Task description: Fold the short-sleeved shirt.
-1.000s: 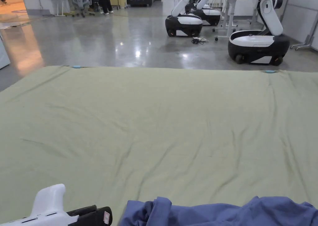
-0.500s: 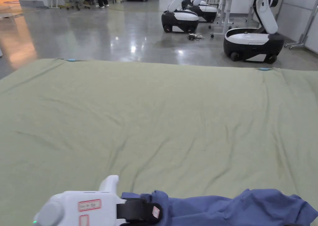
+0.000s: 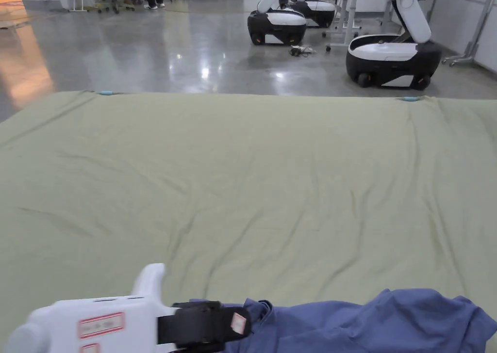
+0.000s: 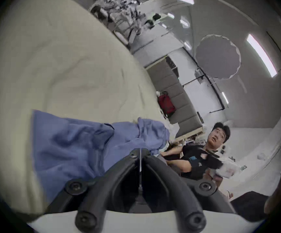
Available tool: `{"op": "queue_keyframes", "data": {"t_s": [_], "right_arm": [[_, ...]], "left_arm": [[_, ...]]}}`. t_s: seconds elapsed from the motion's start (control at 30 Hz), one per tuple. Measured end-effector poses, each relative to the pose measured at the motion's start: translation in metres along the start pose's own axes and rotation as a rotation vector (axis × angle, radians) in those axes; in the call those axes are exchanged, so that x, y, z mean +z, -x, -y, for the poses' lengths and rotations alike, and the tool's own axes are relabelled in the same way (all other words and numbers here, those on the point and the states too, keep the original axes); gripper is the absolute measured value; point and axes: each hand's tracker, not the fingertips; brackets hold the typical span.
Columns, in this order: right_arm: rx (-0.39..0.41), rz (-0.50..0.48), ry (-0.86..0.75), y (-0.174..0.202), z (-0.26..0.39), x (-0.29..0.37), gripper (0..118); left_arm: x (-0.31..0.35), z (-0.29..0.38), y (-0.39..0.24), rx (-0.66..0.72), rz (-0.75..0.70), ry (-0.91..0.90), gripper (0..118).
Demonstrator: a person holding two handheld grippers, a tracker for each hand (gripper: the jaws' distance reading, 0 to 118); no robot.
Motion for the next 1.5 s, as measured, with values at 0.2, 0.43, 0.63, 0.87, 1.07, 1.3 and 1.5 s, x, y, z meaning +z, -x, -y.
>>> {"op": "queue_keyframes", "data": {"t_s": [0.2, 0.43, 0.63, 0.87, 1.07, 1.3, 1.5], "right_arm": [[-0.003, 0.013, 0.002, 0.000, 0.000, 0.001, 3], [0.001, 0.013, 0.012, 0.004, 0.000, 0.001, 3], [-0.007, 0.026, 0.016, 0.003, -0.001, 0.000, 3], [-0.012, 0.042, 0.026, 0.003, -0.001, 0.000, 3], [-0.012, 0.058, 0.029, 0.003, -0.002, 0.001, 3], [-0.009, 0.070, 0.027, 0.004, -0.006, 0.004, 3], [-0.009, 0.068, 0.021, 0.005, -0.009, 0.002, 3]], "left_arm": [[0.044, 0.002, 0.048, 0.061, -0.169, 0.001, 117], [0.027, 0.002, 0.080, 0.190, -0.109, -0.058, 118], [0.002, -0.013, 0.102, 0.290, 0.154, -0.036, 118], [-0.046, -0.015, 0.099, 0.299, 0.224, 0.026, 96], [-0.047, -0.006, 0.108, 0.269, 0.049, 0.040, 9], [0.003, -0.016, 0.098, 0.225, 0.012, -0.018, 9], [0.053, -0.031, 0.092, 0.215, -0.120, -0.085, 9]]}}
